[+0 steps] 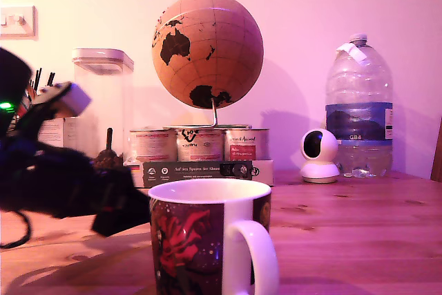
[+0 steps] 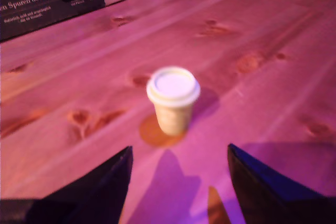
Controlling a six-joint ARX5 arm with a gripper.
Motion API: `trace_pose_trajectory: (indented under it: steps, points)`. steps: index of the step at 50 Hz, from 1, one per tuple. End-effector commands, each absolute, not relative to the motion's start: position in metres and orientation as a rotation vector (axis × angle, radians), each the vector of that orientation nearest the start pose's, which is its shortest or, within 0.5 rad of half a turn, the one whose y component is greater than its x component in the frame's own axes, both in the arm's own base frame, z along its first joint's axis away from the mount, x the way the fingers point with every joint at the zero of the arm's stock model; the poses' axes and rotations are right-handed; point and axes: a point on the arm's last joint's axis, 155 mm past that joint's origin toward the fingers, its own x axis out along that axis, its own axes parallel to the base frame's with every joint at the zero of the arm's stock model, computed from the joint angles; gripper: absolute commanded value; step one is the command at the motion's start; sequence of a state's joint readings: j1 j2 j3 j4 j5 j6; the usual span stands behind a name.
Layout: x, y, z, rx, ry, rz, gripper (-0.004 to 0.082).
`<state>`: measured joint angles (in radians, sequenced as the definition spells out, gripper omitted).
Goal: Pick up the coffee capsules from the table one by one and drop them inside the nearest coffee cup
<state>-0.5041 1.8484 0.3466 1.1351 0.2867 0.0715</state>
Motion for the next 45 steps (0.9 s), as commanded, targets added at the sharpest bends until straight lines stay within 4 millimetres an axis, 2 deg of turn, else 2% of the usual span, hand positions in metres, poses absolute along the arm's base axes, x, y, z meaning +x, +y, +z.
trace_pose_trajectory:
  steps: [1,24,45]
  points:
    - [0.324,-0.24,0.027,0.117,0.351,-0.8,0.0518]
    - [0.344,-0.253,0.028,0.12,0.4,-0.808,0.0518]
    - [0.351,-0.263,0.025,0.125,0.452,-0.827,0.0518]
